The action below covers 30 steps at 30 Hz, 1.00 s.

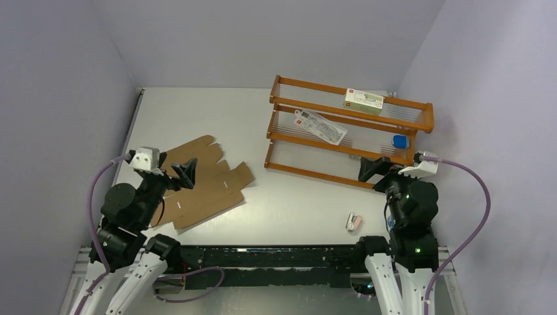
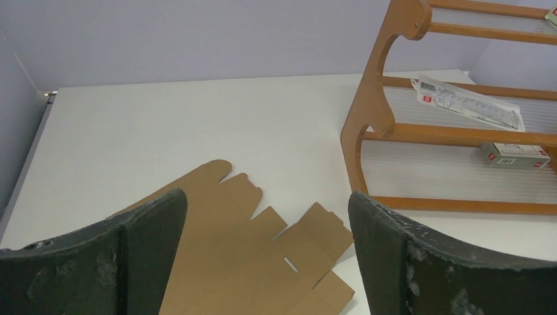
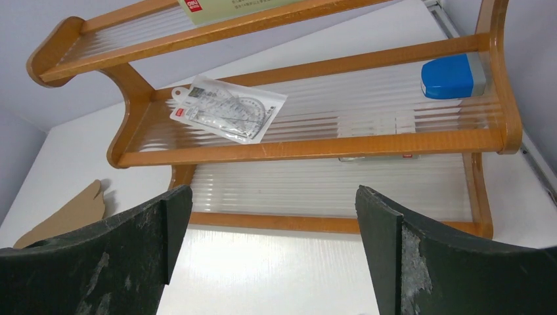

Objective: Fold the paper box

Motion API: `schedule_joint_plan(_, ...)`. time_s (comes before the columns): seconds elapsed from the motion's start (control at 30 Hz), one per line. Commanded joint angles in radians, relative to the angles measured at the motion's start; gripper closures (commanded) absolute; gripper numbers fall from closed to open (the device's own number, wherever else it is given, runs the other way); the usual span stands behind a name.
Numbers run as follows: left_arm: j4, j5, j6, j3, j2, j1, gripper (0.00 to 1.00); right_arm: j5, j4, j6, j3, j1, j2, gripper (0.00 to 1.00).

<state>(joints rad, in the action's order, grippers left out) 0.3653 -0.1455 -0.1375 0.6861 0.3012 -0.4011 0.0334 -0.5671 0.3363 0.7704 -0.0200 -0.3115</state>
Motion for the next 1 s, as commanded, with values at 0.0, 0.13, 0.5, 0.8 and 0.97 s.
schedule_joint_plan(0.0,0.0,0.01,0.016,-0.003,0.018,-0.005,0.03,-0.001,0.0,-0.003,0.029,-0.005,-0.023,0.0)
schedule_joint_plan(0.13,-0.002,0.017,0.019,-0.003,0.039,-0.005,0.03,0.001,-0.008,-0.006,0.032,-0.006,-0.023,0.0)
schedule_joint_plan(0.5,-0.003,0.01,0.022,-0.002,0.063,-0.004,0.03,-0.086,-0.008,0.002,0.021,-0.006,-0.088,0.0)
schedule_joint_plan(0.8,-0.002,0.002,0.026,-0.005,0.055,-0.004,0.03,-0.179,-0.027,0.034,0.001,-0.006,-0.266,0.0)
schedule_joint_plan(0.97,-0.009,-0.008,0.027,-0.006,0.059,0.002,0.03,-0.178,-0.016,0.067,-0.041,-0.031,-0.327,0.0)
